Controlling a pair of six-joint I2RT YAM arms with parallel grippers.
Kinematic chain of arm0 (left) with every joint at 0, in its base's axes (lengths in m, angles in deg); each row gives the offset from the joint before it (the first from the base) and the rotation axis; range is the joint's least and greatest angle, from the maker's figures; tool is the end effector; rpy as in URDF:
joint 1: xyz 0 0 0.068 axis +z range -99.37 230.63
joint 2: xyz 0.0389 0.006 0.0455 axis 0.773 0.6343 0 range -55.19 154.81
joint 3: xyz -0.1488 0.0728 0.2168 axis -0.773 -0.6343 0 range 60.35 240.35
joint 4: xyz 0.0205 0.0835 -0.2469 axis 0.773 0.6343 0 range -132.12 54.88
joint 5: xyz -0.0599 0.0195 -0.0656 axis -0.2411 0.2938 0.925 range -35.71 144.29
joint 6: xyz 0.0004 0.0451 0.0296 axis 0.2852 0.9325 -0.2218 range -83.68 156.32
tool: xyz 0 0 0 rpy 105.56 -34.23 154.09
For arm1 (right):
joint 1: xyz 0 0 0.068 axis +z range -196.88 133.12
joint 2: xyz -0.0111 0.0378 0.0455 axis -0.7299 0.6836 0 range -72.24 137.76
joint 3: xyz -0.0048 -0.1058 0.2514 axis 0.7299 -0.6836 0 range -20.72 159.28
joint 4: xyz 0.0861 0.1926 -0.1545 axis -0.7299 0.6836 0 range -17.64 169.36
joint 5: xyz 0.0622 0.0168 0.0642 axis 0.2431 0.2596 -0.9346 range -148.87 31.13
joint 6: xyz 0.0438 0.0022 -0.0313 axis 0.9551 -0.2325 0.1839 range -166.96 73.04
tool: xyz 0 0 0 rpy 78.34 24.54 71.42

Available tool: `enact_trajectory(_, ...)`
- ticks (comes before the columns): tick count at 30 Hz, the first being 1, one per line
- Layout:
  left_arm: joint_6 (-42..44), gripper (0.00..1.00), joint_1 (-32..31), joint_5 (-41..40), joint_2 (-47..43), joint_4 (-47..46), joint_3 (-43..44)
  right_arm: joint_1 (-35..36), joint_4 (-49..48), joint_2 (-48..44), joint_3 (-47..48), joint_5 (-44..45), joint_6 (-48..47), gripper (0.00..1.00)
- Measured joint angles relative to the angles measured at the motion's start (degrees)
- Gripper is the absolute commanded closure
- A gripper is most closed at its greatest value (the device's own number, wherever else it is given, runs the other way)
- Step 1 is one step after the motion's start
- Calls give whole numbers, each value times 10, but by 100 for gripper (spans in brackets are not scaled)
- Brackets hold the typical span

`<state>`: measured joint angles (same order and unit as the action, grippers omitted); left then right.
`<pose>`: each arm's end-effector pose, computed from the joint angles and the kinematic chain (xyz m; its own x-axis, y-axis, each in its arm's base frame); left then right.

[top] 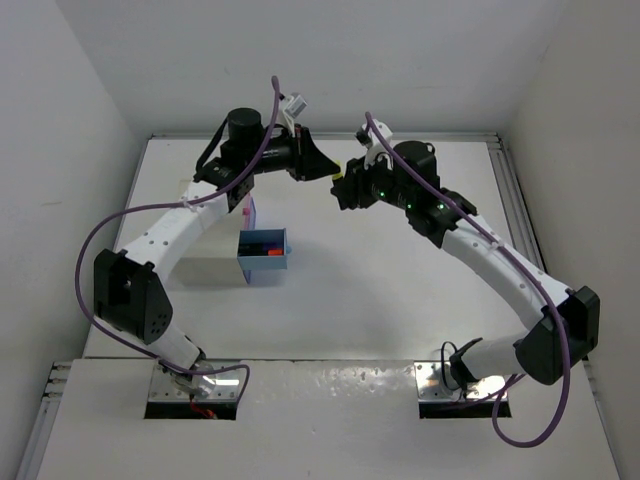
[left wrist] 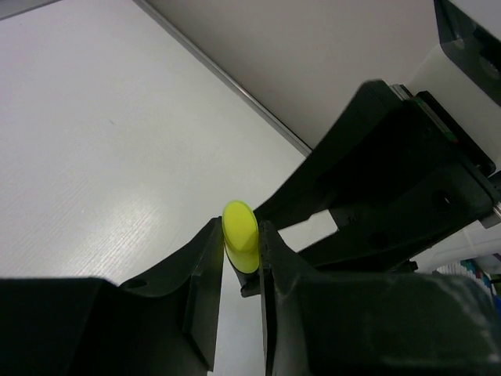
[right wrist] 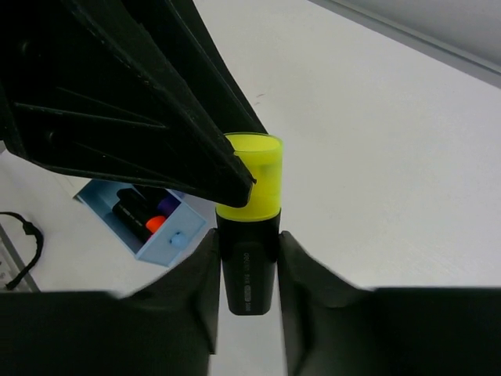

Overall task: Sort the stationery into containers
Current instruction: Place the pen in the drawer.

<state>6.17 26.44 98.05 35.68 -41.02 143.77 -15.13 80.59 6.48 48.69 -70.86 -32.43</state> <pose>0.3305 -0.1755 0.3903 -0.5793 -0.1374 -0.8034 0.7273 0.3580 -0.5856 0.2714 0.1766 0.3592 -0.4196 0.0291 -0.9073 -0.5969 0.7442 0.2999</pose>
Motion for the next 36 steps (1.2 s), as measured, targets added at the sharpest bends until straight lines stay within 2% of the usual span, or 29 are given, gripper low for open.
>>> enact_trajectory(2,12,100,1,-1,0,5,0,0,2,0,0,-7,2,45)
enact_trajectory(4,35,100,5,-3,0,26,1,-4,4,0,1,-22,5,39)
enact_trajectory(8,126,100,21,-11,2,126,32,-33,11,-4,2,-55,23,38)
enact_trajectory(13,303,99,33,-48,6,296,133,-108,12,-23,-1,-87,47,39)
enact_trajectory(17,443,96,30,-72,-1,411,166,-156,10,-41,-17,-109,66,40)
enact_trajectory(24,644,95,27,-107,3,613,189,-170,23,-31,-28,-144,83,42)
enact_trajectory(31,749,93,20,-146,14,697,155,-170,30,-9,-28,-158,87,43)
enact_trajectory(36,785,93,19,-163,31,721,113,-170,37,8,-28,-164,86,43)
